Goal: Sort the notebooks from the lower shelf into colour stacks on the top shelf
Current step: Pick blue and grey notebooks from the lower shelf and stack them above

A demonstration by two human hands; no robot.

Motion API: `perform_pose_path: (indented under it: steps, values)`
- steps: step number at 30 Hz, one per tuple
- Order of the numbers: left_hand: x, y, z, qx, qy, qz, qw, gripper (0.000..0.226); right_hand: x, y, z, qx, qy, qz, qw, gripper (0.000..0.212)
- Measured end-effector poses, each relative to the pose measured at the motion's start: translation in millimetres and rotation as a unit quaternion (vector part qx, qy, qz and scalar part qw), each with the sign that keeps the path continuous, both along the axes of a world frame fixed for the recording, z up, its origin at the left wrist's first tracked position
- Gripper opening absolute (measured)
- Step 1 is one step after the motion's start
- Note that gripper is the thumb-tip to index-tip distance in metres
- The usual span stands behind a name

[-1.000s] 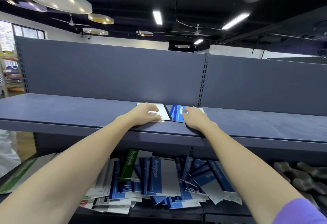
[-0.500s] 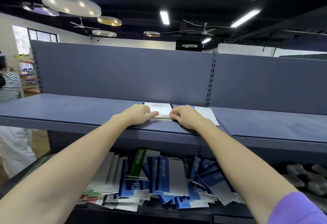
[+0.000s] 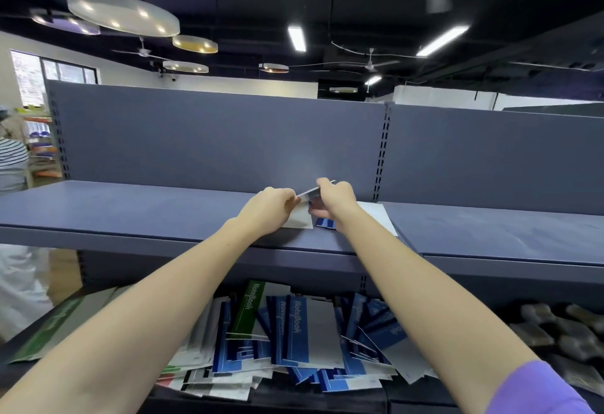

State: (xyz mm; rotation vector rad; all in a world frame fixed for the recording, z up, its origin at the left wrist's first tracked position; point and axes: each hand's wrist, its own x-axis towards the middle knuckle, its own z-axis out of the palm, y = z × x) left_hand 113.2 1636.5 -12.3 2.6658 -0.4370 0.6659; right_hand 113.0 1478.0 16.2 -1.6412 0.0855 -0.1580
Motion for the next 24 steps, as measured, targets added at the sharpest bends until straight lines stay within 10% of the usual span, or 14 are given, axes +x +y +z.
perform_pose_path:
  steps: [7,13,19,24]
  values:
    - [2,36,-1,-0.024,0.069,-0.021,0.997,0.028,-4,1,5,-0.262,-0.240,-0.125,0.926,0.026]
    - [4,64,0,-0.034,0.052,0.100,0.993,0.026,-13,30,-6,-0.670,-0.278,-0.009,0.688,0.031]
    - [4,68,-9,-0.058,0.062,0.077,0.993,0.022,-6,26,-22,-0.495,-0.158,0.130,0.845,0.047]
    - [3,52,-8,-0.043,0.079,-0.010,0.996,0.015,15,-14,-14,-0.549,-0.091,-0.004,0.831,0.021]
